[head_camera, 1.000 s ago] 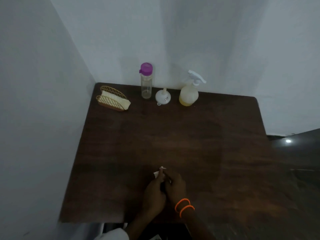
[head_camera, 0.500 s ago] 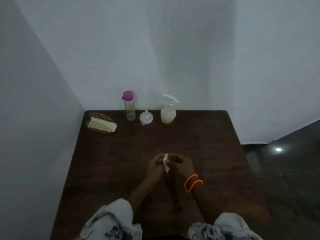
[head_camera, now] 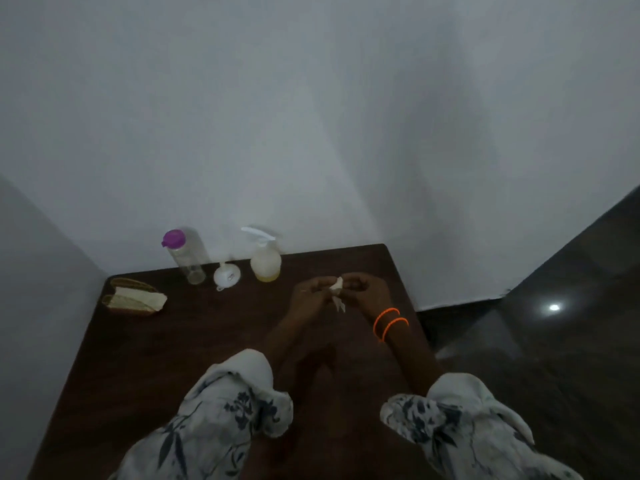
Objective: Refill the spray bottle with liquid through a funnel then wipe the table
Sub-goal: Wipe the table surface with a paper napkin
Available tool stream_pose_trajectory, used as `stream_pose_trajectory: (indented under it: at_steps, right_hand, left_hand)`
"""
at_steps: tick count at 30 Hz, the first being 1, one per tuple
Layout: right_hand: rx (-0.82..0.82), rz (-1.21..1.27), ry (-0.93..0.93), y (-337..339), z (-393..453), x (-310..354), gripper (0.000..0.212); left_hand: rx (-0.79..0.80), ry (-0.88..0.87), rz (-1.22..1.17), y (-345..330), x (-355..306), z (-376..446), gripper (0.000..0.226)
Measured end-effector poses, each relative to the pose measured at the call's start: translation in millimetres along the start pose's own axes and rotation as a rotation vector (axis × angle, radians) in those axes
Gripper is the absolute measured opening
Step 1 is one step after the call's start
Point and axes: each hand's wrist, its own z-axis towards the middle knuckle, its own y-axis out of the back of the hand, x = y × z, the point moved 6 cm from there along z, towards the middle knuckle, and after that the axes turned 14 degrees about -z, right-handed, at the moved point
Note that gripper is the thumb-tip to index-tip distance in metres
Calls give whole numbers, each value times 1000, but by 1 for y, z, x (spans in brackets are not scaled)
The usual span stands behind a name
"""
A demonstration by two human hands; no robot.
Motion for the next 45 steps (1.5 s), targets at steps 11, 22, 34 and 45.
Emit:
stream_pose_trajectory:
  at_steps: [11, 22, 34, 45]
  right_hand:
    - [2, -181, 101, 145, 28, -4, 35]
    - [-184, -459, 48, 234, 45, -19, 20]
    - [-415, -531, -99, 268, 94, -58, 11]
    - [-331, -641, -170, 275, 106, -106, 30]
  left_hand:
    - [23, -77, 145, -123, -14, 29, 29]
    - [185, -163, 482, -231, -31, 67, 10]
    - [240, 41, 402, -303, -7, 128, 16]
    - [387, -3, 807, -289, 31, 157, 40]
